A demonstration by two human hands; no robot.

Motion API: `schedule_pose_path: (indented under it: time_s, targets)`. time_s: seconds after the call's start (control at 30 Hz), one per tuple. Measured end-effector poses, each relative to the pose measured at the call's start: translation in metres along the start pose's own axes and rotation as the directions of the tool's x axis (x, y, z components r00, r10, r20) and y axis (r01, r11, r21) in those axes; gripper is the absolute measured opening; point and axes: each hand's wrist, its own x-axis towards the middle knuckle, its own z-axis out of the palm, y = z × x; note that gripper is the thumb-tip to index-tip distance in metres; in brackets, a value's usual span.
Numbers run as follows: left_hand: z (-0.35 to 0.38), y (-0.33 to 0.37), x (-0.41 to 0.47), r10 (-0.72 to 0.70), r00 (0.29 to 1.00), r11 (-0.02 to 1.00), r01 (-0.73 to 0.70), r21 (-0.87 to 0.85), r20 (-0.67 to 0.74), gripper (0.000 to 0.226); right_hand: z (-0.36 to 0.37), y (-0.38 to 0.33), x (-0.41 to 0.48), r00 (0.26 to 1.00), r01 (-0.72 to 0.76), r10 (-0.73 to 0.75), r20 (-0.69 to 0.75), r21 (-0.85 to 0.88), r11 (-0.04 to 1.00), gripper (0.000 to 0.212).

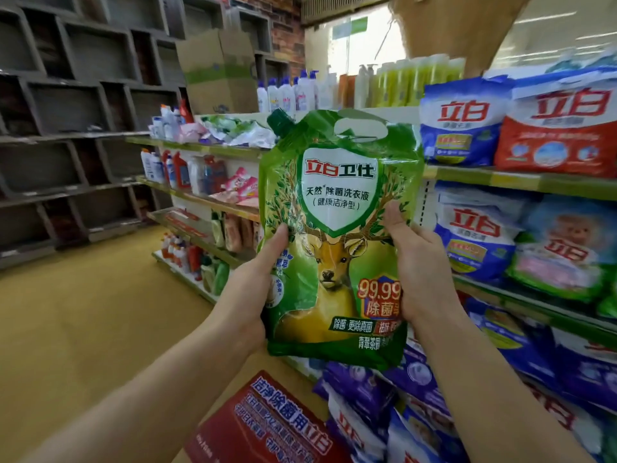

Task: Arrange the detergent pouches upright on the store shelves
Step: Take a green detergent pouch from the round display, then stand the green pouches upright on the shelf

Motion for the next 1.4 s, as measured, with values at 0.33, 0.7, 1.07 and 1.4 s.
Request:
schedule_pose_path:
  time_s: [0.33,0.7,1.07,1.4]
  targets:
    - [-0.011,0.002,0.095,-0.082,0.996,0.997,0.083,-0.011,0.023,0.033,0.016,0.04,0.082,0.998,-0.061,0.06,-0.035,-0.025,0.998,0.016]
    - [-0.038,0.041,0.283,-0.17,0.961,0.983,0.151,0.103,0.22,0.035,0.071,0.087,0.214,0.965,-0.017,-0.013,-0.261,-0.113,0.993,0.023]
    - [-0.02,0.071,0.422,-0.307,0.864,0.95,0.25,0.189,0.399,0.046,0.096,0.098,0.312,0.865,0.04,-0.143,-0.481,-0.218,0.975,0.033]
    - [0.048,0.083,0.501,-0.196,0.771,0.976,0.097,0.194,0.606,0.042,0.06,0.062,0.403,0.79,0.118,-0.317,-0.525,-0.377,0.919,0.037]
